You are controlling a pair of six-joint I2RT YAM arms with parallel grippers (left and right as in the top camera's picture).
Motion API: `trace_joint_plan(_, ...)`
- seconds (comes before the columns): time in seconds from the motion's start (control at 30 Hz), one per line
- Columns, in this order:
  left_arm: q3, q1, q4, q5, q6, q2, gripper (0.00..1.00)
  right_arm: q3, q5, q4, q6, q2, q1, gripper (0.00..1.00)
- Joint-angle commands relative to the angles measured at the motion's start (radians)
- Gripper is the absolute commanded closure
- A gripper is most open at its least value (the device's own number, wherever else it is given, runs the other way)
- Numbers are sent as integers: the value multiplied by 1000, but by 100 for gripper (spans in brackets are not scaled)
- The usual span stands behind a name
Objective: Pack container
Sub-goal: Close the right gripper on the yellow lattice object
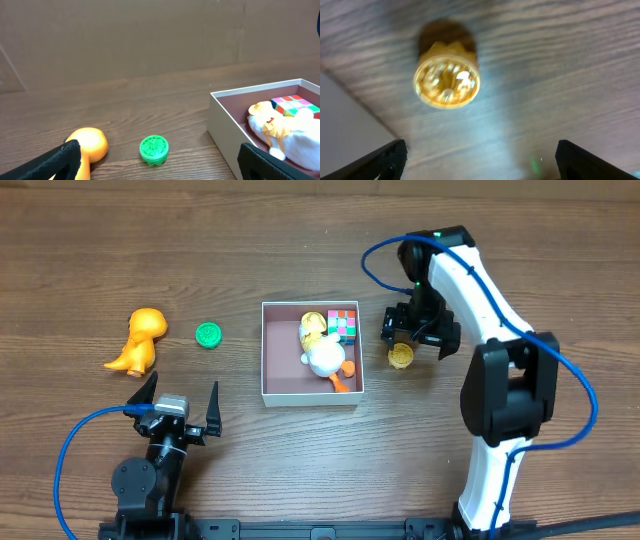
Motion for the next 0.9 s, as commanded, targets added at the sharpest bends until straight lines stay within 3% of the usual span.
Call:
trace_joint_plan(0.0,-3,8,0,-3,9,-10,0,21,38,-2,12,-103,2,2)
trace_joint_plan(0.4,-3,8,0,-3,9,-10,0,-114,37,207,12,-115,11,1)
trace_joint_plan(0.87,-3,7,0,-3,9,-10,0,-219,18,286,8,-133,32,1)
